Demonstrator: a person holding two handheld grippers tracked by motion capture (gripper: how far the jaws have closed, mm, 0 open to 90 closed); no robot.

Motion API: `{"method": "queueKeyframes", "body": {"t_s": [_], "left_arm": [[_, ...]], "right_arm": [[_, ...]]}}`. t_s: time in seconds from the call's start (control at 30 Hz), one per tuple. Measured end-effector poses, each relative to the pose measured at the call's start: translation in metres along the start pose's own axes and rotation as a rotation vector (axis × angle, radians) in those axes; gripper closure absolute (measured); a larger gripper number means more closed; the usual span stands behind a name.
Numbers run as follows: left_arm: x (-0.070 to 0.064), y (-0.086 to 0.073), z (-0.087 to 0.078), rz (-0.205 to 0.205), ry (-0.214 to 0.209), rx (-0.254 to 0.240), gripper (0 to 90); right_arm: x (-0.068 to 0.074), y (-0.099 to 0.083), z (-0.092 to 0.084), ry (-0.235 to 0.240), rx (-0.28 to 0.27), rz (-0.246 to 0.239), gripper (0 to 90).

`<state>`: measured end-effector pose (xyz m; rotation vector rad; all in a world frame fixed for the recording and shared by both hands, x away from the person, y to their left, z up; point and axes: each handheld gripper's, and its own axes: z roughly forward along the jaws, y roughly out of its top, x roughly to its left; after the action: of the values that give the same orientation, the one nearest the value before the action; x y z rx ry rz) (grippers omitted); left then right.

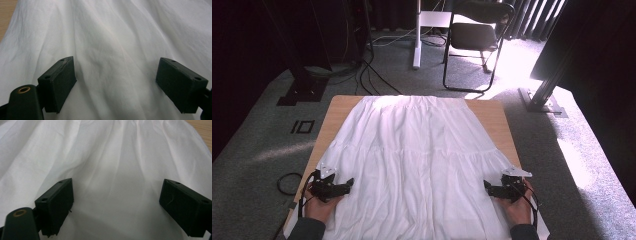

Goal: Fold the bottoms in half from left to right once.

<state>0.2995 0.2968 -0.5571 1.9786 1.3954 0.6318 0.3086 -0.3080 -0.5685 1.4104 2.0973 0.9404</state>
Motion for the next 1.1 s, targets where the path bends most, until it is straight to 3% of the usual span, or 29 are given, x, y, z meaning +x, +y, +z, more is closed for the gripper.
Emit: {"method": "queueKeyframes", "body": {"t_s": [0.2, 0.4, 0.5, 0.57, 0.63, 0.7, 0.77, 0.87, 0.97, 1.1], "left_arm": [[0.0, 0.0, 0.0, -0.002, 0.003, -0.001, 16.7], [0.0, -0.001, -0.001, -0.013, 0.013, -0.009, 22.2], [-0.001, 0.001, -0.008, 0.031, 0.042, -0.006, 22.4], [0.003, 0.004, -0.016, 0.035, 0.051, -0.028, 22.4], [0.014, 0.008, -0.025, 0.009, 0.056, -0.048, 23.6], [0.023, 0.01, -0.029, -0.009, 0.085, -0.052, 23.6], [0.035, 0.01, -0.03, -0.036, 0.085, -0.044, 23.0], [0.047, 0.007, -0.026, -0.064, 0.076, -0.016, 16.9], [0.05, 0.003, -0.018, -0.075, 0.082, 0.014, 14.7], [0.055, 0.0, -0.006, -0.069, 0.125, 0.054, 11.6]], "right_arm": [[0.0, 0.0, 0.0, 0.002, 0.0, -0.003, 11.4], [0.0, 0.0, 0.0, 0.0, -0.001, 0.0, 11.9], [0.0, 0.0, 0.0, 0.0, -0.001, 0.001, 11.9], [0.0, 0.0, 0.0, 0.0, -0.001, 0.001, 11.9], [0.0, 0.0, 0.0, -0.001, -0.001, 0.001, 12.0], [0.0, 0.0, 0.0, -0.001, -0.001, 0.001, 12.0], [0.0, 0.0, 0.0, -0.001, 0.0, 0.002, 12.0], [0.0, 0.0, 0.0, -0.001, -0.001, 0.002, 12.0], [0.0, 0.0, 0.0, -0.001, 0.0, 0.002, 12.0], [0.0, 0.0, 0.0, -0.001, 0.0, 0.003, 12.1]]}}
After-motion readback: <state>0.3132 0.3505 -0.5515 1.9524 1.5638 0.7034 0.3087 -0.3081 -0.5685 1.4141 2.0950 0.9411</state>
